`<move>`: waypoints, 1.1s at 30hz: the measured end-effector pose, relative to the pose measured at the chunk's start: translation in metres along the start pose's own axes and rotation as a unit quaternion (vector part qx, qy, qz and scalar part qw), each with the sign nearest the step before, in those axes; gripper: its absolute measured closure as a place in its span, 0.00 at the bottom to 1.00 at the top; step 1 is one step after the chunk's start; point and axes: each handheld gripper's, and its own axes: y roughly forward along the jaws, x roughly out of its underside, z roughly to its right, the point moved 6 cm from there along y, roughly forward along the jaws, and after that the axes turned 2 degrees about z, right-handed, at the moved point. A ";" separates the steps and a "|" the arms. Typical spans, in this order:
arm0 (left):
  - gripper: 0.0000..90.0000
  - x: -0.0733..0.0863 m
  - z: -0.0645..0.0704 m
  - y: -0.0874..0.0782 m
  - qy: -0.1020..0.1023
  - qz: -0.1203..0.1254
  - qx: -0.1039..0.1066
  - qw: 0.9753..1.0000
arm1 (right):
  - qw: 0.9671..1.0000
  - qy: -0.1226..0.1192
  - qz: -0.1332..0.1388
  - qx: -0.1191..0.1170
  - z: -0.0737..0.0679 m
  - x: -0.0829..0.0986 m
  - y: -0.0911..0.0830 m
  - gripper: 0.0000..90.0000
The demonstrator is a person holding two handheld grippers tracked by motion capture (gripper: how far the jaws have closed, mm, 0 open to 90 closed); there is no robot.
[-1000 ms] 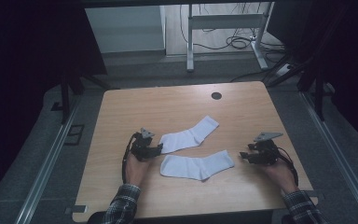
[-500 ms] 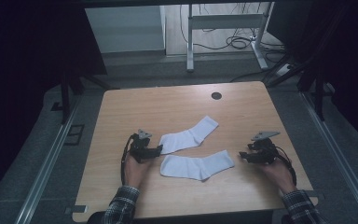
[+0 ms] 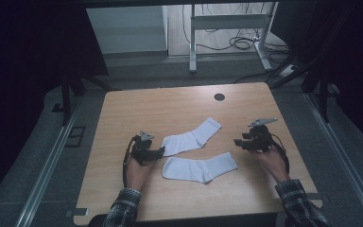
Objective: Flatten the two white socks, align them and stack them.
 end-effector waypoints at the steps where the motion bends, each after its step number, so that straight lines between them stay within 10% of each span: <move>1: 0.33 0.000 0.000 0.000 0.000 0.000 0.000 1.000 | 1.000 -0.005 0.000 0.003 0.000 -0.005 0.003 0.56; 13: 0.34 0.000 0.000 0.000 0.001 0.000 0.000 1.000 | 0.999 -0.049 -0.006 0.018 -0.011 -0.037 0.048 0.70; 26: 0.40 -0.001 0.002 0.000 0.007 0.003 0.008 1.000 | 0.998 -0.043 -0.010 0.035 -0.003 -0.053 0.091 0.61; 33: 0.66 -0.002 0.008 0.000 0.015 0.011 0.034 0.999 | 0.999 -0.029 -0.024 0.017 -0.010 -0.050 0.098 0.87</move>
